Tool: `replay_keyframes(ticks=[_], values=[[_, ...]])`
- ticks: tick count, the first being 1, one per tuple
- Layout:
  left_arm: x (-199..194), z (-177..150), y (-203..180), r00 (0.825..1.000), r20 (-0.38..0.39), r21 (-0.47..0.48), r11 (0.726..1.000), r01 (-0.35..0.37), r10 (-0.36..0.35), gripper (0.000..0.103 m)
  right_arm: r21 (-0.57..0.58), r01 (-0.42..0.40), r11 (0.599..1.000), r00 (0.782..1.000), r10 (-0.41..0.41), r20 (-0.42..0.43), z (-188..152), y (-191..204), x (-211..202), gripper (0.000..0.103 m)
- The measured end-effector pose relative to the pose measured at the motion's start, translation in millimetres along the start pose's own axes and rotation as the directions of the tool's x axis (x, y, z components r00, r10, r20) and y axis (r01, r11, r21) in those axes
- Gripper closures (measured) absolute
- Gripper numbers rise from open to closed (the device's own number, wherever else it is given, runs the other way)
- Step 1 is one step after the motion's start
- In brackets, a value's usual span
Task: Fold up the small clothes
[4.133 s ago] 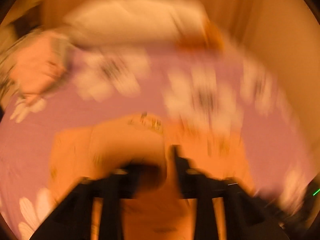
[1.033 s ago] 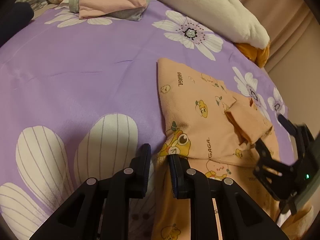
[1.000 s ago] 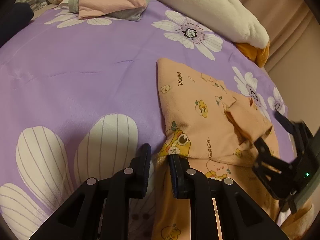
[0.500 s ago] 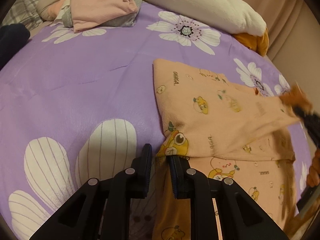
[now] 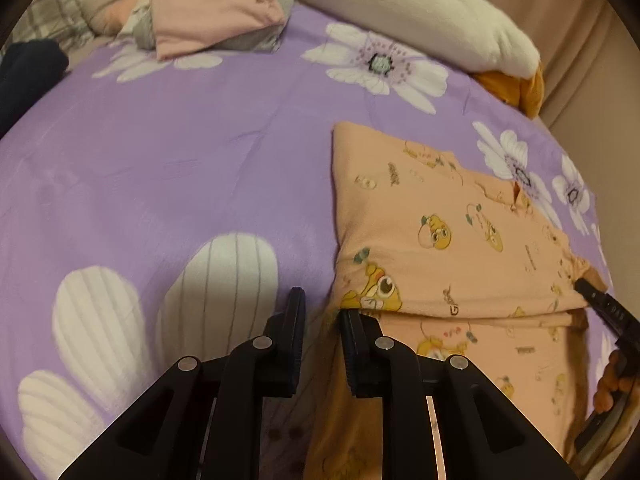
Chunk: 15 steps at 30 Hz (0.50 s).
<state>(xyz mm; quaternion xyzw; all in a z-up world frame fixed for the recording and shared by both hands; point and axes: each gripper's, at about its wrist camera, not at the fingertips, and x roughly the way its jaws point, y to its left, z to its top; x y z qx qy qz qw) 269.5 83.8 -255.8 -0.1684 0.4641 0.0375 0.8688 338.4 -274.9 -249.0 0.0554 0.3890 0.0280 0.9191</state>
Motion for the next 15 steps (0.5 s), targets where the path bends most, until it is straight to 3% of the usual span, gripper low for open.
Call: replay_keyframes(ticks=[2, 4, 6, 8, 10, 12, 15], values=[[-15.7, -3.3, -1.8, 1.0, -0.016, 0.014, 1.0, -0.013, 0.013, 0.082, 0.067, -0.025, 0.997, 0.998, 0.028, -0.048, 1.1, -17.0, -0.7, 0.087], [-39.9, -7.1, -2.2, 0.999, 0.035, 0.012, 1.0, 0.027, -0.028, 0.082, 0.096, 0.028, 0.995, 0.999, -0.024, -0.044, 2.6, -28.8, -8.9, 0.085], [-60.8, -6.3, -3.6, 0.989, 0.138, -0.003, 0.999, -0.046, 0.046, 0.082, 0.104, 0.028, 0.994, 0.999, -0.025, -0.029, 6.1, -34.7, -21.0, 0.08], [-60.8, -3.7, -5.7, 0.977, 0.172, 0.011, 0.992, -0.126, 0.122, 0.082, 0.086, -0.008, 0.996, 1.0, 0.006, 0.02, 9.4, -36.5, -37.1, 0.079], [-43.0, -3.5, -0.8, 0.986, 0.099, -0.009, 0.991, -0.137, 0.137, 0.082, 0.056, -0.003, 0.998, 0.999, 0.001, 0.038, 9.6, -30.4, -39.0, 0.079], [-29.9, -8.2, 4.2, 0.995, 0.018, -0.051, 0.994, -0.094, 0.095, 0.082, 0.035, 0.0, 0.999, 1.0, 0.0, -0.01, 10.9, -22.4, -29.2, 0.079], [-38.0, -12.3, -7.0, 0.998, 0.041, 0.005, 0.999, -0.048, 0.048, 0.082, 0.063, -0.016, 0.998, 0.999, 0.019, -0.046, 10.6, -20.4, -17.4, 0.079]])
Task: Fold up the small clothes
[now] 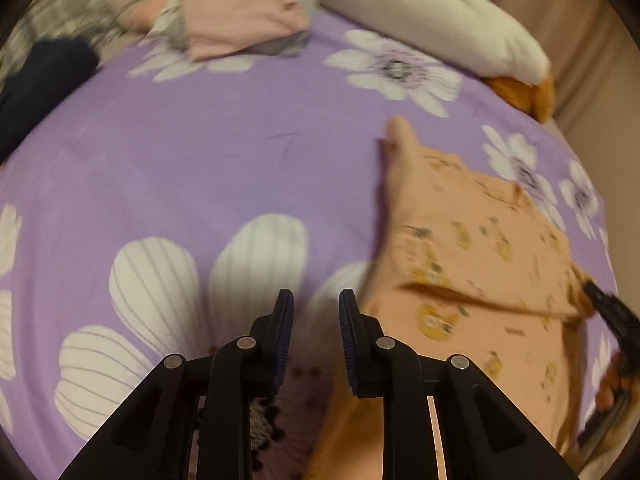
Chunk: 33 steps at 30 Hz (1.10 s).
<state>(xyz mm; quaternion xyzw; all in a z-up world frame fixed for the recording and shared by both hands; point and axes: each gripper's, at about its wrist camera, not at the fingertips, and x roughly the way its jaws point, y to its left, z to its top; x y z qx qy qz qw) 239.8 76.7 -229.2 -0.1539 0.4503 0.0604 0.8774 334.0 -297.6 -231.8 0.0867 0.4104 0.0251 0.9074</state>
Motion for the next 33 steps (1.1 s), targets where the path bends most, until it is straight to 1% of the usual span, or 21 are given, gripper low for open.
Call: replay_keyframes(ticks=[2, 3, 6, 8, 11, 13, 15, 16, 17, 20, 22, 23, 24, 25, 26, 27, 29, 30, 31, 32, 33], values=[[-12.9, 1.0, -15.2, 0.997, 0.076, 0.074, 0.997, 0.018, -0.024, 0.082, 0.004, 0.004, 1.0, 1.0, -0.004, -0.007, -0.3, 0.6, 2.1, 0.079], [-13.3, 2.5, -19.9, 0.996, 0.084, 0.1, 0.995, 0.013, -0.021, 0.082, -0.002, 0.014, 1.0, 1.0, -0.014, -0.002, -0.6, 1.7, 0.7, 0.079], [11.1, 10.5, -36.4, 0.995, 0.081, 0.156, 0.986, -0.066, 0.053, 0.082, -0.024, 0.015, 1.0, 1.0, -0.014, 0.01, -1.3, 4.6, -2.7, 0.079], [37.8, 7.0, -45.4, 0.993, 0.017, 0.213, 0.97, -0.118, 0.118, 0.081, -0.02, 0.01, 1.0, 1.0, -0.01, 0.015, -1.4, 3.2, -3.8, 0.079], [35.6, -1.8, -45.9, 0.988, 0.054, 0.252, 0.956, -0.152, 0.142, 0.081, -0.016, 0.011, 1.0, 1.0, -0.011, 0.009, 0.1, 2.2, -2.4, 0.079], [22.9, -3.0, -44.9, 0.991, 0.068, 0.249, 0.96, -0.127, 0.113, 0.081, -0.015, 0.013, 1.0, 1.0, -0.012, 0.018, 0.7, 3.1, -3.8, 0.079], [8.0, -3.0, -37.9, 0.997, 0.066, 0.224, 0.973, -0.05, 0.036, 0.082, -0.017, -0.007, 1.0, 1.0, 0.008, 0.01, 0.2, 4.3, -5.1, 0.079], [2.5, -3.7, -35.2, 0.998, 0.063, 0.232, 0.972, -0.035, 0.02, 0.082, -0.019, -0.017, 1.0, 1.0, 0.017, 0.009, 0.3, 4.7, -6.0, 0.079], [-4.3, -5.9, -32.6, 0.997, 0.076, 0.26, 0.965, -0.036, 0.017, 0.082, -0.022, -0.023, 1.0, 1.0, 0.023, 0.011, -0.3, 5.0, -7.5, 0.079], [0.9, -11.4, -40.4, 0.993, 0.097, 0.348, 0.932, -0.098, 0.068, 0.08, -0.02, -0.016, 1.0, 1.0, 0.016, 0.006, -0.2, 4.3, -8.2, 0.079], [11.6, -14.5, -44.8, 0.995, 0.059, 0.395, 0.914, -0.092, 0.075, 0.076, -0.014, -0.024, 1.0, 1.0, 0.024, 0.001, -1.1, 3.3, -7.9, 0.078], [16.1, -15.4, -47.3, 0.998, 0.032, 0.412, 0.909, -0.067, 0.059, 0.068, -0.014, -0.031, 0.999, 0.999, 0.03, -0.011, -1.3, 3.3, -6.6, 0.077], [18.7, -15.7, -49.2, 0.999, 0.018, 0.421, 0.906, -0.047, 0.044, 0.057, -0.014, -0.029, 0.999, 0.999, 0.029, -0.017, -1.5, 3.5, -6.0, 0.076], [20.4, -15.2, -49.5, 0.999, 0.004, 0.424, 0.905, -0.031, 0.032, 0.049, -0.016, -0.027, 1.0, 0.999, 0.026, -0.018, -1.6, 3.7, -5.9, 0.076], [20.5, -14.6, -49.1, 1.0, 0.001, 0.419, 0.908, -0.029, 0.031, 0.036, -0.021, -0.029, 0.999, 0.999, 0.028, -0.015, -2.4, 4.1, -6.3, 0.075], [18.5, -14.3, -47.4, 1.0, 0.016, 0.406, 0.913, -0.031, 0.027, 0.031, -0.03, -0.03, 0.999, 0.999, 0.03, -0.016, -2.3, 5.0, -6.0, 0.074], [19.3, -13.5, -47.7, 0.999, 0.031, 0.397, 0.918, -0.025, 0.014, 0.03, -0.034, -0.021, 0.999, 1.0, 0.021, -0.016, -2.3, 5.2, -6.3, 0.073], [22.5, -13.9, -48.5, 0.999, 0.036, 0.397, 0.917, -0.037, 0.024, 0.03, -0.033, -0.021, 0.999, 1.0, 0.021, -0.013, -2.5, 5.2, -7.0, 0.073], [32.1, -13.0, -50.6, 0.997, 0.047, 0.4, 0.913, -0.082, 0.069, 0.03, -0.033, -0.023, 0.999, 1.0, 0.023, -0.014, -2.6, 5.1, -7.0, 0.073], [41.9, -12.4, -51.9, 0.992, 0.055, 0.398, 0.909, -0.124, 0.111, 0.028, -0.032, -0.021, 0.999, 1.0, 0.021, -0.02, -2.3, 5.1, -6.9, 0.073], [49.0, -7.8, -51.1, 0.991, 0.074, 0.364, 0.922, -0.13, 0.111, 0.028, -0.031, -0.02, 0.999, 1.0, 0.02, -0.019, -2.2, 5.1, -8.0, 0.073]])
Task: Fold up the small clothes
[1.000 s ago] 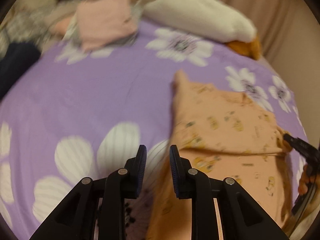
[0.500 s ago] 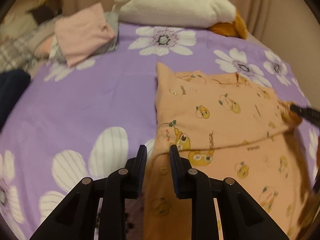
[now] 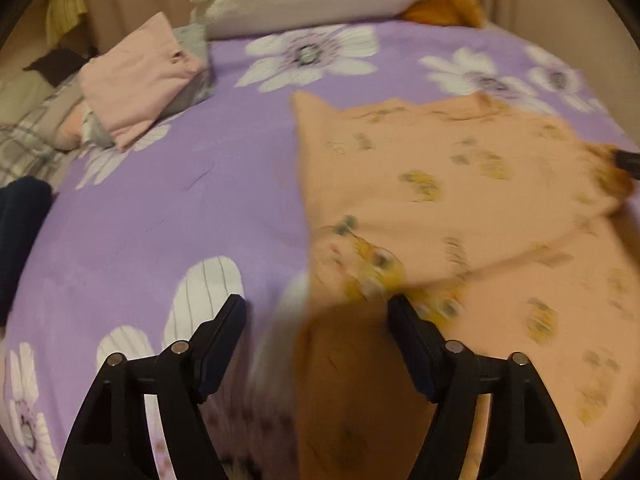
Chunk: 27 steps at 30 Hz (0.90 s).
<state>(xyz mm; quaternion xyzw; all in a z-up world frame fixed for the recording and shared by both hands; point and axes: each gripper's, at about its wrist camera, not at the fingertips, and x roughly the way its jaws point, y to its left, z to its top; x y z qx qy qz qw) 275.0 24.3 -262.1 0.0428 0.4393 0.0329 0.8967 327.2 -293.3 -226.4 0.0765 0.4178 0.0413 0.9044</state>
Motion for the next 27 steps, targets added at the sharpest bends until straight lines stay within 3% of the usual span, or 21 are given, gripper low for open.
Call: replay_keyframes(ticks=[1, 3, 4, 6, 9, 11, 13, 23, 27], values=[[2.0, 3.7, 3.5, 1.0, 0.008, -0.046, 0.999, 0.001, 0.0, 0.029, 0.0, -0.002, 1.0, 1.0, 0.002, 0.006, -0.2, 0.0, -2.0, 0.073], [1.9, 11.7, 20.0, 0.999, 0.023, -0.211, 0.977, -0.042, 0.048, 0.043, -0.012, -0.003, 1.0, 1.0, 0.004, 0.019, 1.3, 0.0, -6.4, 0.073], [2.2, 12.5, 31.5, 0.999, 0.035, -0.306, 0.952, 0.004, 0.008, 0.043, -0.015, -0.002, 1.0, 0.999, 0.003, 0.035, 2.2, -0.6, -9.6, 0.073], [7.9, 6.4, 44.1, 0.998, 0.042, -0.386, 0.921, 0.059, -0.046, 0.043, -0.012, -0.012, 1.0, 0.998, 0.013, 0.058, 1.8, -3.5, -12.5, 0.073], [5.7, 5.3, 39.6, 0.999, 0.042, -0.333, 0.943, 0.02, -0.006, 0.043, 0.005, -0.028, 1.0, 1.0, 0.028, 0.01, -3.3, -4.9, 2.7, 0.074], [5.4, 3.4, 45.9, 0.999, 0.046, -0.355, 0.934, 0.034, -0.018, 0.043, -0.008, 0.006, 1.0, 0.999, -0.006, -0.052, -11.1, -5.7, 23.4, 0.08], [6.2, 1.9, 55.3, 0.997, 0.054, -0.378, 0.923, 0.073, -0.056, 0.043, 0.007, 0.062, 0.998, 0.996, -0.062, -0.06, -14.8, -10.9, 31.9, 0.08], [6.2, -4.0, 66.3, 0.989, 0.071, -0.39, 0.909, 0.146, -0.129, 0.043, 0.195, -0.1, 0.976, 0.991, 0.116, -0.071, -16.9, -45.4, 31.8, 0.084], [-7.1, -4.5, 62.3, 0.995, 0.001, -0.346, 0.933, 0.096, -0.102, 0.043, 0.24, -0.098, 0.966, 0.99, 0.119, -0.077, -17.0, -55.4, 24.4, 0.084]])
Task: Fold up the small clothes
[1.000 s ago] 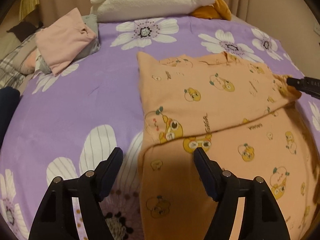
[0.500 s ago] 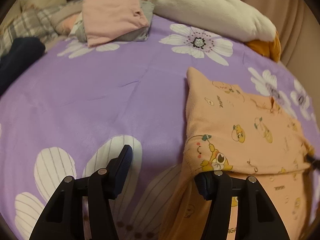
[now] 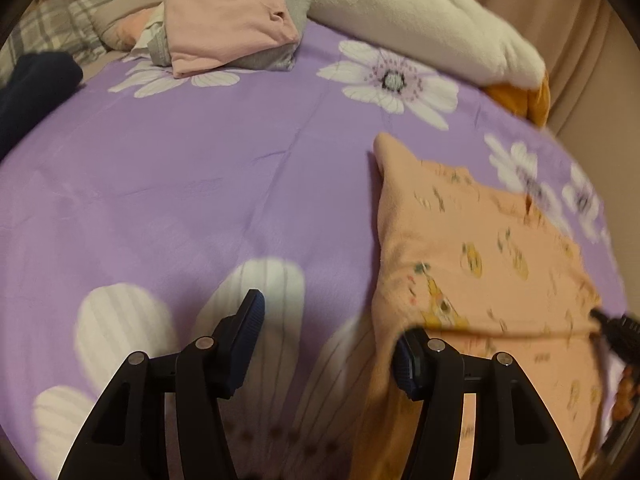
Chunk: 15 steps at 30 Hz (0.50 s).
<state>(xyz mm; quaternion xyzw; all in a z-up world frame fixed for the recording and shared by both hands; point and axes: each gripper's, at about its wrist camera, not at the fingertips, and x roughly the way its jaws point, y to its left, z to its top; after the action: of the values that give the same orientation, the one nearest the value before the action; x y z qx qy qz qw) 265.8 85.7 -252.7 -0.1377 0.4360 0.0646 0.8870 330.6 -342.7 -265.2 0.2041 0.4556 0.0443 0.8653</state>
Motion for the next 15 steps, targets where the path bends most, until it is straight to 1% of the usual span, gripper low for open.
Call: replay_keyframes(ticks=[1, 2, 5, 6, 8, 10, 11, 12, 13, 14, 15], values=[[-8.5, -0.7, -4.4, 1.0, -0.008, 0.025, 0.999, -0.03, 0.031, 0.043, 0.02, 0.006, 1.0, 1.0, -0.007, 0.007, 2.0, -2.5, -4.4, 0.082], [-16.9, -0.8, -7.4, 0.999, 0.006, 0.037, 0.999, -0.039, 0.039, 0.043, 0.036, -0.001, 0.999, 1.0, 0.0, 0.02, 4.9, -5.5, -8.8, 0.081], [-51.9, 4.8, -22.2, 0.995, 0.096, 0.066, 0.998, -0.006, 0.0, 0.043, 0.036, -0.118, 0.992, 0.992, 0.116, 0.054, 12.5, -5.1, -19.7, 0.081], [-65.8, 7.7, -29.7, 0.99, 0.142, 0.084, 0.996, -0.016, 0.004, 0.043, 0.022, -0.116, 0.993, 0.992, 0.115, 0.054, 14.2, -1.1, -20.9, 0.081], [-83.5, 10.0, -38.8, 0.976, 0.216, 0.113, 0.993, -0.044, 0.018, 0.043, -0.04, -0.063, 0.997, 0.995, 0.066, 0.071, 14.9, 14.8, -22.1, 0.079], [-92.3, 12.9, -43.2, 0.973, 0.226, 0.145, 0.986, -0.087, 0.053, 0.043, -0.08, -0.059, 0.995, 0.996, 0.064, 0.06, 14.8, 25.3, -18.2, 0.079], [-93.8, 14.4, -41.2, 0.968, 0.234, 0.134, 0.983, -0.125, 0.091, 0.043, -0.084, -0.066, 0.994, 0.997, 0.069, 0.042, 14.5, 28.9, -13.9, 0.079], [-93.4, 17.1, -35.5, 0.961, 0.253, 0.103, 0.985, -0.138, 0.108, 0.043, -0.077, -0.07, 0.995, 0.997, 0.072, 0.032, 13.9, 29.2, -11.7, 0.079], [-91.3, 18.9, -31.2, 0.96, 0.26, 0.071, 0.99, -0.123, 0.101, 0.043, -0.07, -0.078, 0.995, 0.997, 0.08, 0.021, 13.5, 29.6, -8.5, 0.079], [-85.0, 23.0, -27.4, 0.969, 0.237, 0.047, 0.995, -0.082, 0.069, 0.043, -0.071, -0.083, 0.994, 0.996, 0.084, 0.008, 12.5, 30.8, -5.7, 0.079], [-72.4, 29.7, -25.8, 0.985, 0.17, 0.031, 0.999, 0.012, -0.017, 0.043, -0.078, -0.071, 0.994, 0.997, 0.071, -0.002, 11.9, 32.5, -2.8, 0.079]])
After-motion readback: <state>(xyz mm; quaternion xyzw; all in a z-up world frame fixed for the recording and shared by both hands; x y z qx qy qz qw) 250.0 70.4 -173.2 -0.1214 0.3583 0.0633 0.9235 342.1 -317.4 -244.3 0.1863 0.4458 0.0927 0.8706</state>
